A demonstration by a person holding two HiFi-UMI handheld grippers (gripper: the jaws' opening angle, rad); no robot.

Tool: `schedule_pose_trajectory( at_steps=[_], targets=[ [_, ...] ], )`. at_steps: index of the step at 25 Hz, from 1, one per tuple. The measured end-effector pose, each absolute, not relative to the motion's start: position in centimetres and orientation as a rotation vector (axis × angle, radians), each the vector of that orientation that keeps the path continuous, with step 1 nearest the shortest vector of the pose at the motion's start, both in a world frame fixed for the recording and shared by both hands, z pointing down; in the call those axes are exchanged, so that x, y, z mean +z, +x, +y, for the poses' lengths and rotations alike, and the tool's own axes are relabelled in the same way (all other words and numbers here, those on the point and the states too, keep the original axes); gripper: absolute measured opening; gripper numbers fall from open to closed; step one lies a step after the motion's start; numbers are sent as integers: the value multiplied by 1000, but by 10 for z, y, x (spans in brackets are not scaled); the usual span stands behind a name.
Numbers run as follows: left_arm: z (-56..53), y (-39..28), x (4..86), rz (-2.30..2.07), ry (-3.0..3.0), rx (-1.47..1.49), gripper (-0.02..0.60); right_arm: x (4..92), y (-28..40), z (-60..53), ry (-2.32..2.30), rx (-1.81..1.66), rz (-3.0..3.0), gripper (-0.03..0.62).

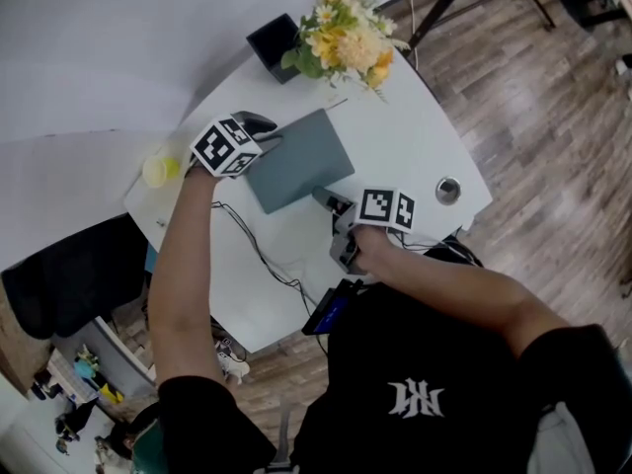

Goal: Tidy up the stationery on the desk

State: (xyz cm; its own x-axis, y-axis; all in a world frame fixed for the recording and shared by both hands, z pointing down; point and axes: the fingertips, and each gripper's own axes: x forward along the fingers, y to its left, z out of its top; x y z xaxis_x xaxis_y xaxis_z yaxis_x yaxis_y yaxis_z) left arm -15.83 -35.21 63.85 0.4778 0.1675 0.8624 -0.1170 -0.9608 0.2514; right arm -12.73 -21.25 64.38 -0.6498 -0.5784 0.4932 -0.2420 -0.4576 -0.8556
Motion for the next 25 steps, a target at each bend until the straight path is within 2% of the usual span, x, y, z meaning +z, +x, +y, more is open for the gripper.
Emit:
schedule_pose_trajectory(
  at_steps=[2, 6, 12, 25],
  targets=[
    [-350, -158, 638, 58, 2451, 1476, 75, 648, -128, -212, -1190, -2218, 1465, 130],
    [-348, -157, 639, 61, 2451, 1483, 74, 654, -120, -218, -1230, -2194, 1457, 130],
    [-348, -157, 639, 42, 2451, 1467, 66, 659, -118, -217, -1283, -2210, 1497, 73],
    [-336, -177, 636, -55, 2437, 1432, 63, 658, -116, -216, -1317, -2185, 1711, 67]
  ],
)
